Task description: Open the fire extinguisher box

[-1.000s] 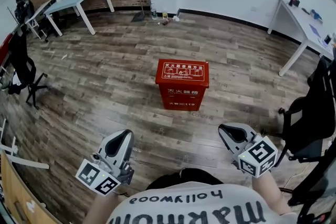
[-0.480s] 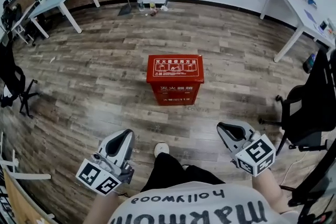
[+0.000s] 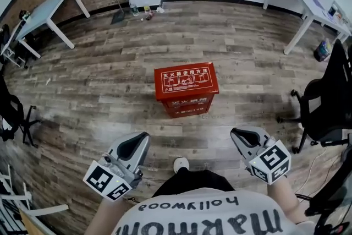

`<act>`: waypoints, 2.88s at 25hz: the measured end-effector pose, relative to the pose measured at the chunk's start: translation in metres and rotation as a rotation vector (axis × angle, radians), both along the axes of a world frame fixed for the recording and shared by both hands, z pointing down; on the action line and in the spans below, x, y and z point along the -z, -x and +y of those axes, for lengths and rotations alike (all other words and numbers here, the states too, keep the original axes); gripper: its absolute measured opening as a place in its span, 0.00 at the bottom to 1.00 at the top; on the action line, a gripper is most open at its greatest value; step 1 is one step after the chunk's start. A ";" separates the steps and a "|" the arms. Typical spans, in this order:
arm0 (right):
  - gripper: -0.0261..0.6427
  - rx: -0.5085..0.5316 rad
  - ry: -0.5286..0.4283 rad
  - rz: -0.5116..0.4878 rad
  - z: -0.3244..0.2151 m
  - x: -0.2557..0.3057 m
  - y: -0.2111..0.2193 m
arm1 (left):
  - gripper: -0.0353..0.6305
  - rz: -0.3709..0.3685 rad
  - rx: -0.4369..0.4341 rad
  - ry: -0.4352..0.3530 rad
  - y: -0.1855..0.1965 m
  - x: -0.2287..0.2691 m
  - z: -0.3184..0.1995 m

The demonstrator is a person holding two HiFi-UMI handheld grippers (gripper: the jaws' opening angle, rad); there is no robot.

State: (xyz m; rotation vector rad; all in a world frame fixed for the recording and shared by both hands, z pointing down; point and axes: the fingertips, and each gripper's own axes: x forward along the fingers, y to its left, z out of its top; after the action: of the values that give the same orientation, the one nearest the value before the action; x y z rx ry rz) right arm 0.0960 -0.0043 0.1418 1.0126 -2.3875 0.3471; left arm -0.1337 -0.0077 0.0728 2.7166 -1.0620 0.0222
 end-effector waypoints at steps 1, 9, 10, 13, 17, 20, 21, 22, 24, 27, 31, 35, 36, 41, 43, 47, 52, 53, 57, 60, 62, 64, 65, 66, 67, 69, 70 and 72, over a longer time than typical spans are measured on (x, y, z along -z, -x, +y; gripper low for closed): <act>0.07 0.004 0.005 0.017 -0.004 -0.004 0.007 | 0.07 -0.001 -0.010 0.005 0.005 -0.001 -0.007; 0.07 -0.058 -0.058 0.130 -0.039 -0.025 0.031 | 0.07 -0.026 -0.094 0.040 0.030 -0.032 -0.051; 0.07 -0.056 -0.059 0.137 -0.042 -0.029 0.032 | 0.07 -0.029 -0.097 0.043 0.031 -0.037 -0.056; 0.07 -0.003 -0.050 0.193 -0.047 -0.044 0.041 | 0.07 -0.038 -0.116 0.078 0.026 -0.052 -0.065; 0.07 0.069 -0.056 0.217 -0.055 -0.057 0.058 | 0.07 -0.076 -0.164 0.121 0.014 -0.079 -0.065; 0.07 0.120 -0.055 0.154 -0.064 -0.065 0.067 | 0.15 -0.143 -0.178 0.111 0.003 -0.102 -0.067; 0.07 0.140 -0.052 0.137 -0.067 -0.069 0.069 | 0.25 -0.162 -0.174 0.106 0.000 -0.111 -0.070; 0.07 0.160 -0.057 0.133 -0.072 -0.074 0.070 | 0.30 -0.177 -0.166 0.103 -0.002 -0.119 -0.074; 0.08 0.189 -0.081 0.159 -0.080 -0.084 0.068 | 0.36 -0.208 -0.139 0.094 -0.008 -0.135 -0.086; 0.28 0.190 -0.091 0.197 -0.093 -0.108 0.052 | 0.41 -0.334 -0.117 0.040 -0.015 -0.157 -0.105; 0.29 0.195 -0.125 0.303 -0.125 -0.147 0.017 | 0.41 -0.585 -0.122 -0.020 -0.022 -0.204 -0.121; 0.29 0.242 -0.187 0.436 -0.156 -0.199 -0.012 | 0.41 -0.750 -0.087 -0.105 -0.030 -0.248 -0.149; 0.29 0.262 -0.203 0.472 -0.162 -0.211 -0.015 | 0.41 -0.771 -0.082 -0.124 -0.031 -0.257 -0.155; 0.29 0.308 -0.279 0.588 -0.188 -0.263 -0.020 | 0.42 -0.849 -0.106 -0.150 -0.036 -0.325 -0.176; 0.29 0.304 -0.316 0.631 -0.200 -0.285 -0.027 | 0.44 -0.862 -0.095 -0.170 -0.037 -0.349 -0.188; 0.31 0.287 -0.413 0.686 -0.221 -0.321 -0.039 | 0.45 -0.936 -0.084 -0.303 -0.036 -0.382 -0.208; 0.37 0.314 -0.576 0.695 -0.238 -0.349 -0.038 | 0.46 -1.005 -0.100 -0.501 -0.037 -0.402 -0.218; 0.37 0.313 -0.613 0.697 -0.241 -0.350 -0.038 | 0.46 -1.001 -0.098 -0.532 -0.038 -0.403 -0.218; 0.37 0.291 -0.729 0.698 -0.252 -0.353 -0.040 | 0.46 -0.975 -0.076 -0.636 -0.041 -0.409 -0.219; 0.37 0.289 -0.781 0.725 -0.255 -0.357 -0.041 | 0.46 -0.969 -0.074 -0.682 -0.043 -0.418 -0.222; 0.37 0.294 -0.801 0.745 -0.256 -0.362 -0.042 | 0.46 -0.974 -0.073 -0.702 -0.043 -0.424 -0.223; 0.37 0.294 -0.821 0.755 -0.257 -0.367 -0.044 | 0.46 -0.977 -0.068 -0.707 -0.041 -0.429 -0.225; 0.37 0.292 -0.832 0.760 -0.258 -0.368 -0.044 | 0.46 -0.976 -0.064 -0.706 -0.040 -0.430 -0.227; 0.37 0.292 -0.841 0.767 -0.259 -0.366 -0.044 | 0.46 -0.972 -0.059 -0.705 -0.040 -0.431 -0.229; 0.37 0.291 -0.847 0.776 -0.261 -0.365 -0.043 | 0.46 -0.966 -0.054 -0.705 -0.040 -0.432 -0.230; 0.37 0.292 -0.859 0.792 -0.263 -0.367 -0.044 | 0.46 -0.958 -0.049 -0.702 -0.039 -0.435 -0.233; 0.37 0.295 -0.866 0.800 -0.264 -0.369 -0.045 | 0.46 -0.958 -0.050 -0.700 -0.039 -0.436 -0.234; 0.37 0.299 -0.876 0.818 -0.265 -0.371 -0.047 | 0.46 -0.962 -0.054 -0.701 -0.039 -0.438 -0.234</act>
State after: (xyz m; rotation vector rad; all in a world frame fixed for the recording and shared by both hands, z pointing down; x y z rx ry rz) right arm 0.1432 -0.2695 0.5130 0.8462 -1.8195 -1.0987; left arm -0.0951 -0.2415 0.5110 3.4185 -1.3904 1.3063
